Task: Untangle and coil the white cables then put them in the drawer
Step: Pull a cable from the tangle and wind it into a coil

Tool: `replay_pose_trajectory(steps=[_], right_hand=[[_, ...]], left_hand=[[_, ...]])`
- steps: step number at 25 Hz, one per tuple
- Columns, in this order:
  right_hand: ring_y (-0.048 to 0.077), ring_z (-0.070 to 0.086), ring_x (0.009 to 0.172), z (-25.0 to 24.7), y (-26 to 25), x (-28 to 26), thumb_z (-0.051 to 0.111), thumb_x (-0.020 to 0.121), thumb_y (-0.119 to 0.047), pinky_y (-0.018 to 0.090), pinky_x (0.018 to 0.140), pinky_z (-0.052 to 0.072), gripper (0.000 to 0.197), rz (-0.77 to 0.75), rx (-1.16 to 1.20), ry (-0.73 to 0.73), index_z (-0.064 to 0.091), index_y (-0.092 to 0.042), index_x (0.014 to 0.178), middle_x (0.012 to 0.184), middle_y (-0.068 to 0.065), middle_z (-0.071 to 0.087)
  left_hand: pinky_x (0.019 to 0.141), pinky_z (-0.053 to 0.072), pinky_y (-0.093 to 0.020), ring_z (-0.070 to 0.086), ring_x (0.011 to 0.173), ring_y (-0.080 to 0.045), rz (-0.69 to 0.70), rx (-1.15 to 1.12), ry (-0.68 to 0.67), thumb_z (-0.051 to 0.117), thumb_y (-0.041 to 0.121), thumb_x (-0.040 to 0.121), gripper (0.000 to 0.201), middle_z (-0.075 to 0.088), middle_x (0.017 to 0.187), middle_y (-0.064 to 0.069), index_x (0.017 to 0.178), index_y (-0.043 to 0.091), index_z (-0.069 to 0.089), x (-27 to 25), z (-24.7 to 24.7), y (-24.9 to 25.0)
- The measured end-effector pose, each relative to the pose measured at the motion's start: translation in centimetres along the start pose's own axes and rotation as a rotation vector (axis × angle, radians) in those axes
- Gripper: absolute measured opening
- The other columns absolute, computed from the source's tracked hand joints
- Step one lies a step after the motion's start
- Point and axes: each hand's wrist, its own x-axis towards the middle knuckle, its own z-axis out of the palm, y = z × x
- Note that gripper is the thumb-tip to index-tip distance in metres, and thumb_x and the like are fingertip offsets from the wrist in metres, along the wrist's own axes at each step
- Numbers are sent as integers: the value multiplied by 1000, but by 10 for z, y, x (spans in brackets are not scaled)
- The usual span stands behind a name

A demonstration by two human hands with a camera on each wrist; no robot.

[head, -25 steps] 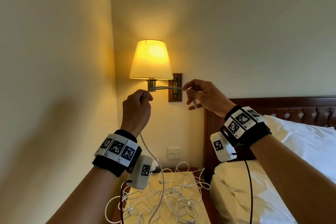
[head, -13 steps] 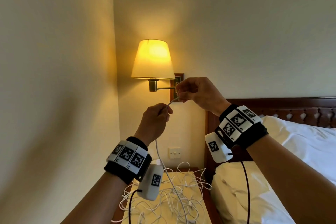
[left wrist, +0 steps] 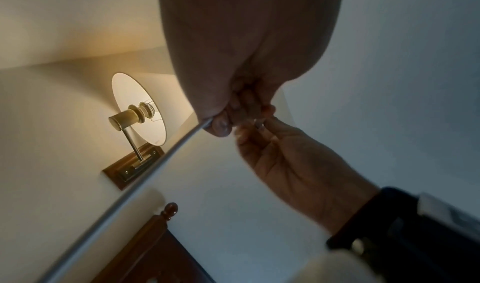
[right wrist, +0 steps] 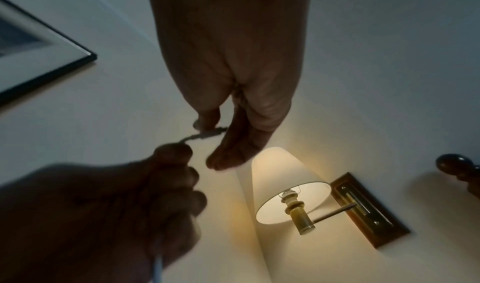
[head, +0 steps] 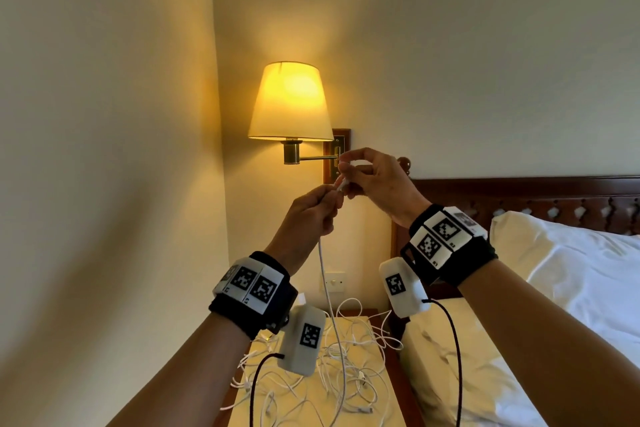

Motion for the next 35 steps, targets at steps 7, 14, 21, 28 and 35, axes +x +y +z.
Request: replay_pose_trajectory(steps=[7, 14, 21, 28, 35], right_hand=[[12, 43, 49, 35, 32, -40, 30, 104, -42, 24, 50, 43, 42, 402, 223, -456, 54, -14, 84, 59, -2, 43], [8, 25, 44, 8, 30, -56, 35, 105, -32, 19, 38, 20, 35, 365, 42, -342, 53, -17, 79, 54, -8, 34], [7, 34, 43, 30, 10, -20, 39, 104, -29, 17, 37, 27, 33, 289, -216, -140, 57, -11, 83, 60, -2, 41], [5, 30, 37, 2, 21, -24, 38, 104, -35, 18, 37, 23, 42, 356, -287, -165, 52, -15, 70, 53, -5, 38], [2, 38, 42, 18, 24, -13, 41, 104, -33, 12, 38, 30, 39, 198, -365, -107, 58, -15, 73, 58, -7, 46]], left_hand=[[48, 36, -23, 36, 47, -8, -33, -176, 290, 37, 17, 103, 28, 38, 49, 11, 79, 17, 52, 21, -23, 6], [45, 46, -23, 42, 50, -16, -147, 62, 725, 38, 5, 95, 29, 49, 65, -17, 79, 14, 60, 27, -112, -19], [101, 34, -28, 44, 127, -24, 16, 804, 368, 37, 21, 103, 48, 45, 139, -12, 149, 10, 27, 2, -44, -13], [75, 34, -22, 55, 90, -21, -16, 899, 300, 39, -1, 95, 24, 63, 97, -6, 86, 9, 59, -9, -62, -24], [96, 36, -29, 49, 121, -26, -10, 911, 36, 31, 23, 105, 38, 54, 129, -11, 138, 13, 45, -7, -27, -14]])
